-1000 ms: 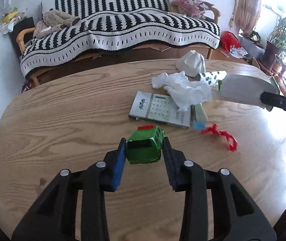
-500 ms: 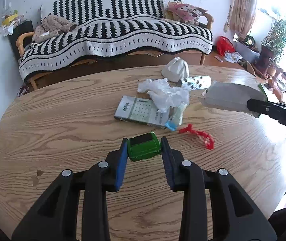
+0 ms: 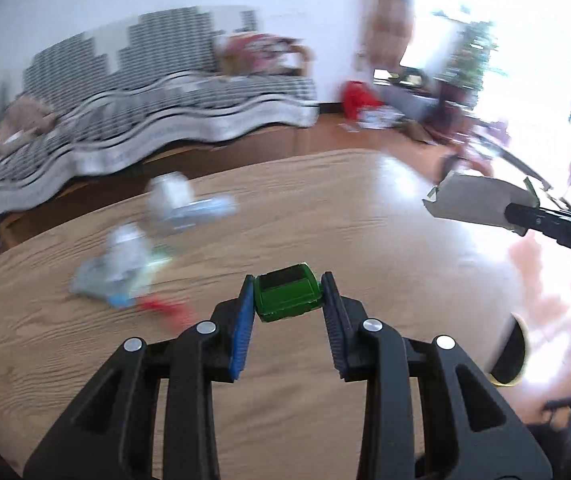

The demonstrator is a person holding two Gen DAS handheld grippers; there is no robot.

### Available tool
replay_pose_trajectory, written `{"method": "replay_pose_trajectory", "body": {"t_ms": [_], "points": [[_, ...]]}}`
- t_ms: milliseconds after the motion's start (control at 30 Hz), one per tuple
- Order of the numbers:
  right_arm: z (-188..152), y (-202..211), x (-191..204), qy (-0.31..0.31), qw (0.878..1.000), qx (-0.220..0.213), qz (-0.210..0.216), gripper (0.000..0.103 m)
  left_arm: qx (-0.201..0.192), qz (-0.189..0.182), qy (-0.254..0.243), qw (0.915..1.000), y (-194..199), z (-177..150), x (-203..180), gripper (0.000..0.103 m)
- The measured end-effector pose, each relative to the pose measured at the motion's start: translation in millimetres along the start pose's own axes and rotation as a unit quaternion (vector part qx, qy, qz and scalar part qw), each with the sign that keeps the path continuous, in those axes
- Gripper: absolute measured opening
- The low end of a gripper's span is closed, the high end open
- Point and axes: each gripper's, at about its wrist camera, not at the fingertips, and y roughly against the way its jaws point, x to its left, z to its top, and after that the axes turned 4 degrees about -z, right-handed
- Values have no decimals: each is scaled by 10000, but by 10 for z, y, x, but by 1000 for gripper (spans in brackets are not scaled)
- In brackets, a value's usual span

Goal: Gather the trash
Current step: 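Carry the toy car and green wrapper over the bin and open both tools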

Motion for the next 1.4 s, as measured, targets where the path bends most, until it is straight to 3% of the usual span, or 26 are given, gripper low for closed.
{"method": "replay_pose_trajectory", "body": {"t_ms": [100, 267, 400, 533, 700, 833, 1133, 1333, 1400], "points": [[-216, 449, -698, -236, 9978, -6, -618, 19, -43, -496, -411, 9979, -94, 83, -839, 32], [-610, 960, -1739, -917, 9876, 173, -1263, 19, 208, -1468, -1013, 9837, -306, 14, -2308, 32], [-989, 1172, -2354, -1383, 9772, 328, -1578, 19, 567, -2004, -1244, 9701, -504, -180, -3133, 32], [-1318, 1179, -2686, -1657, 9702, 489, -1697, 19, 1062, -2222, -1356, 9597, -799, -419, -3733, 32], [-1719, 974, -2977, -1927, 9633, 803, -1685, 19, 1456, -2345, -1262, 9528, -1120, -691, -3992, 32], [-1899, 785, -3078, -2005, 9600, 968, -1696, 19, 1563, -2222, -1502, 9506, -1318, -925, -4022, 32], [-1950, 558, -3120, -2112, 9574, 1056, -1661, 19, 1662, -2162, -1474, 9507, -1491, -880, -3981, 32], [-1894, 557, -3119, -2075, 9582, 1041, -1673, 19, 1703, -2352, -1332, 9476, -1532, -874, -4066, 32], [-1879, 580, -3157, -2172, 9574, 1008, -1617, 19, 1759, -2423, -1268, 9457, -1548, -878, -4066, 38]]}}
